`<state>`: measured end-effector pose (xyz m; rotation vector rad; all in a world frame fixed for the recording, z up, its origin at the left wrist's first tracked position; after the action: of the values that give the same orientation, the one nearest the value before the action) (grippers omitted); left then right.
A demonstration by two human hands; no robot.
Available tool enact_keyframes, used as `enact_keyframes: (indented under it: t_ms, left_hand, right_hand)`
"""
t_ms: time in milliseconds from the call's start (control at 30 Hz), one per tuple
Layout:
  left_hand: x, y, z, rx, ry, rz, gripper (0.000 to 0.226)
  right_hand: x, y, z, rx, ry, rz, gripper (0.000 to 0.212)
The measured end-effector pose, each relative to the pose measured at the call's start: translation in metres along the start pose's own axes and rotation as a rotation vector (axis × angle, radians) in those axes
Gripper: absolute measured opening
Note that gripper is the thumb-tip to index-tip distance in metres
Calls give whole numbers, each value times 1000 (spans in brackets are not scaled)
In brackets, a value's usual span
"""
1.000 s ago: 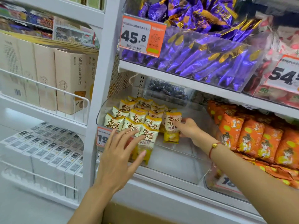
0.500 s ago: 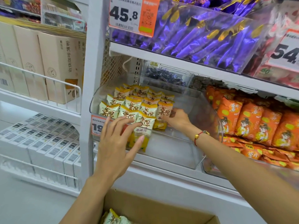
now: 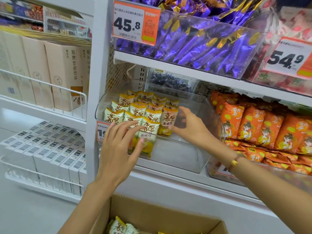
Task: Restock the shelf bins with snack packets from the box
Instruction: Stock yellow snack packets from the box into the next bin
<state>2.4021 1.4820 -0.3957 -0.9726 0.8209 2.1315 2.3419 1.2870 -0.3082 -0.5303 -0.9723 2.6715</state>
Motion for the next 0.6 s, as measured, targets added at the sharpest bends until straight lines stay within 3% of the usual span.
enact_keyframes:
  t_ms: [67, 133, 233, 300, 400, 467, 600]
  left_hand:
    - [0, 8, 7, 16, 65, -5, 32]
    - [1, 16, 12, 19, 107, -39, 28]
    - [13, 25, 8, 62, 24, -93, 22]
    - [28, 25, -3, 87, -184, -72, 24]
    - [74, 4, -40, 34, -767, 15, 21]
    - [119, -12, -62, -28, -1056, 36, 21]
    - [218, -32, -77, -246, -1242, 41, 43]
  right_hand:
    - [33, -7, 4, 10, 29, 188, 49]
    - [63, -6, 1, 63, -44, 291, 27]
    - [96, 16, -22, 244, -313, 194, 19]
    - [106, 53, -49, 356, -557, 59, 27]
    - [128, 128, -103, 322, -859, -219, 37]
    - [152, 173, -139, 308, -914, -347, 39]
    - [206, 223, -192, 242, -844, -483, 48]
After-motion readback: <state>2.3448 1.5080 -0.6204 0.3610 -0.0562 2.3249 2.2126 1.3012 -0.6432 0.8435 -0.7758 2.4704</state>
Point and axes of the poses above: each hand's wrist, its own x-axis away from the middle knuckle, its own z-axis out of the back of the hand, y = z × x, the point moved 2 cm from there along -x, towards the middle knuckle, and after that the axes turned 13 degrees about -x, right-handed, at the moved point
